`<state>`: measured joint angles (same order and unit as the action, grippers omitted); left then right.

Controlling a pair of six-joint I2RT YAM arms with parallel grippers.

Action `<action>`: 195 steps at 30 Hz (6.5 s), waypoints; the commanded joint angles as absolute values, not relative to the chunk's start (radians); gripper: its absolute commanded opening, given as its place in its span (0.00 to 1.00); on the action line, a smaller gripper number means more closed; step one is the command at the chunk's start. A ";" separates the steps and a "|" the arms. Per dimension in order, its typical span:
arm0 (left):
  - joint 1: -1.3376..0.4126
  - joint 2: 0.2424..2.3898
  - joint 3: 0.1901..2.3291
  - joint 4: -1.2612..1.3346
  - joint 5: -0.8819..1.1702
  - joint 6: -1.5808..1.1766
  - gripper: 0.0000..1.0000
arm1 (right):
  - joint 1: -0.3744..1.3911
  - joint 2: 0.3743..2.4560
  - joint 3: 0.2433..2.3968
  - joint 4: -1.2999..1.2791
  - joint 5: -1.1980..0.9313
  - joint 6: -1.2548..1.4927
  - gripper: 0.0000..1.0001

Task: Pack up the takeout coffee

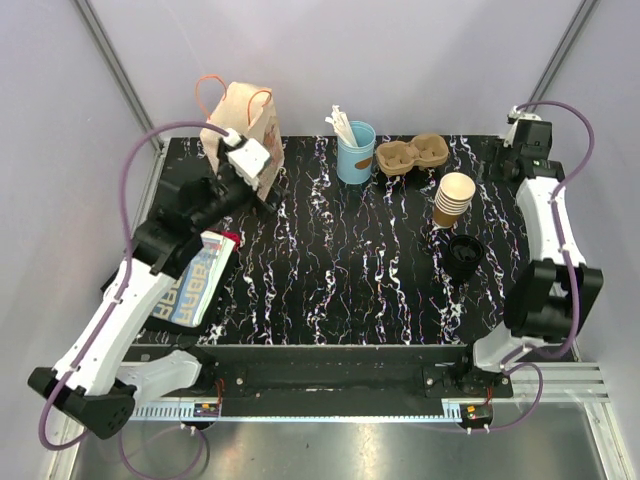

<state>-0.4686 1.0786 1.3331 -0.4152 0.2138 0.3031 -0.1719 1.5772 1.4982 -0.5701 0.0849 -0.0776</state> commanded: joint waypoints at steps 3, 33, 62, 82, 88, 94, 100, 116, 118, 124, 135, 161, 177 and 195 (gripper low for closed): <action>-0.477 1.130 1.132 -0.368 0.294 0.324 0.99 | -0.179 1.655 1.569 -0.591 -0.081 -0.006 0.72; -0.453 1.104 0.914 -0.224 0.325 0.232 0.99 | -0.179 1.787 1.609 -0.647 -0.141 0.032 0.33; -0.419 1.109 0.910 -0.224 0.373 0.218 0.99 | -0.176 1.767 1.651 -0.649 -0.069 0.028 0.00; -0.403 1.120 0.919 -0.227 0.377 0.209 0.99 | -0.173 1.732 1.891 -0.758 -0.127 0.063 0.00; -0.365 1.092 0.914 -0.219 0.408 0.193 0.99 | -0.106 1.657 1.939 -0.802 -0.121 0.064 0.00; -0.336 1.078 0.913 -0.210 0.403 0.172 0.99 | 0.105 1.586 1.809 -0.784 -0.095 0.046 0.00; -0.293 1.065 0.904 -0.190 0.419 0.140 0.99 | 0.230 1.633 1.701 -0.733 -0.162 0.018 0.00; -0.287 1.068 0.899 -0.184 0.433 0.144 0.99 | 0.422 1.824 1.525 -0.460 -0.247 0.005 0.00; -0.287 1.071 0.899 -0.184 0.430 0.147 0.99 | 0.451 1.851 1.532 -0.460 -0.242 0.005 0.00; -0.284 1.057 0.894 -0.183 0.433 0.150 0.99 | 0.489 1.902 1.532 -0.459 -0.249 0.012 0.00; -0.284 1.057 0.894 -0.183 0.442 0.147 0.99 | 0.506 1.907 1.491 -0.433 -0.232 0.012 0.05; -0.284 1.065 0.902 -0.190 0.486 0.144 0.99 | 0.140 1.329 1.269 -0.841 -0.163 -0.558 0.52; -0.285 1.066 0.904 -0.198 0.489 0.147 0.99 | -0.026 1.322 1.108 -0.907 -0.193 -0.721 0.43; -0.285 1.072 0.904 -0.201 0.488 0.147 0.99 | -0.038 1.410 1.078 -0.870 -0.255 -0.738 0.50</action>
<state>-0.2886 1.0752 0.8932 -0.2379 0.4644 0.1490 -0.0364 1.3960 1.0744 -0.9024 -0.2268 -0.7235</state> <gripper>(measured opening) 0.987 0.499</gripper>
